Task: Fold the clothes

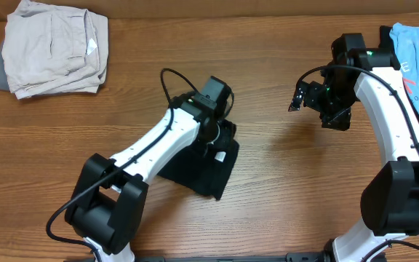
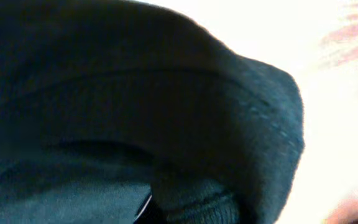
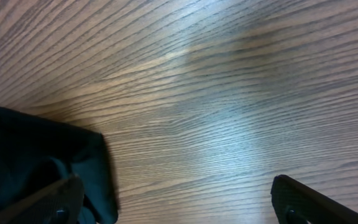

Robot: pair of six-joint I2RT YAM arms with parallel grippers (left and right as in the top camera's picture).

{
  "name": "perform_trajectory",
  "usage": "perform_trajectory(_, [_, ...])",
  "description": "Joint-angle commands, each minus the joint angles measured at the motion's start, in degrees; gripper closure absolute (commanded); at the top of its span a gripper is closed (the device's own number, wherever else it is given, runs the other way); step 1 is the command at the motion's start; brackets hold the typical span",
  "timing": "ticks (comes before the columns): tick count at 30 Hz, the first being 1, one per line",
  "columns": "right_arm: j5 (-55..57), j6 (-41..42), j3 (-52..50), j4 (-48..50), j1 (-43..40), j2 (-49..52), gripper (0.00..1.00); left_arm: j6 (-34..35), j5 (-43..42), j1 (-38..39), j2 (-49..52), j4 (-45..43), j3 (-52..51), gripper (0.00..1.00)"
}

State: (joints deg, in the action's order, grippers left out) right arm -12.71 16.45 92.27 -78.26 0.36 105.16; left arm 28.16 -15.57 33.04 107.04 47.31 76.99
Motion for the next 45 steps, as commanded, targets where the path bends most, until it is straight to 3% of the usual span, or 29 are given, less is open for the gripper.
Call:
perform_trajectory(1, [-0.4,-0.4,0.8,0.1,-0.1,-0.9,0.00,-0.3,-2.8,0.4,0.4,0.9,1.2,0.96])
perform_trajectory(6, [-0.4,-0.4,0.8,0.2,-0.1,-0.9,0.00,-3.8,-9.5,0.5,0.4,1.4,1.2,0.96])
perform_trajectory(13, [-0.4,-0.4,0.8,0.8,-0.1,-0.9,0.00,-3.0,-8.1,4.7,1.3,2.4,-0.7,0.96])
perform_trajectory(15, [-0.4,-0.4,0.8,0.8,-0.1,-0.9,0.00,-2.8,-8.3,5.9,1.7,2.6,-1.4,0.83])
perform_trajectory(18, [-0.4,-0.4,0.8,0.8,-0.1,-0.9,0.00,-2.9,-10.0,7.4,1.7,2.6,-1.9,0.76])
perform_trajectory(20, [-0.4,-0.4,0.8,0.9,-0.1,-0.9,0.00,-2.9,-11.5,8.4,1.7,2.6,-1.9,0.57])
perform_trajectory(21, [-0.4,-0.4,0.8,1.0,-0.1,-0.9,0.00,-2.9,-11.9,8.8,1.7,2.6,-1.9,0.55])
perform_trajectory(24, [-0.4,-0.4,0.8,1.0,-0.1,-0.9,0.00,-4.2,-15.0,9.4,1.7,2.9,-1.3,0.84])
perform_trajectory(27, [-0.4,-0.4,0.8,1.1,-0.1,-0.9,0.00,-8.1,-20.0,9.0,1.3,4.8,1.2,0.96])
perform_trajectory(32, [-0.3,-0.4,0.8,1.5,-0.1,-0.9,0.00,-10.4,-15.0,8.0,-1.2,12.4,8.2,0.96])
perform_trajectory(35, [-0.2,-0.4,0.8,1.9,-0.1,-0.9,0.00,-9.7,-5.5,6.6,-3.1,16.7,13.0,0.96])
perform_trajectory(38, [-0.2,-0.4,0.8,2.4,-0.1,-0.9,0.00,-6.7,1.2,5.1,-3.6,17.4,15.0,0.89])
perform_trajectory(45, [-0.2,-0.4,0.8,2.6,-0.1,-0.9,0.00,-4.8,1.6,2.9,-1.0,13.3,12.5,0.91])
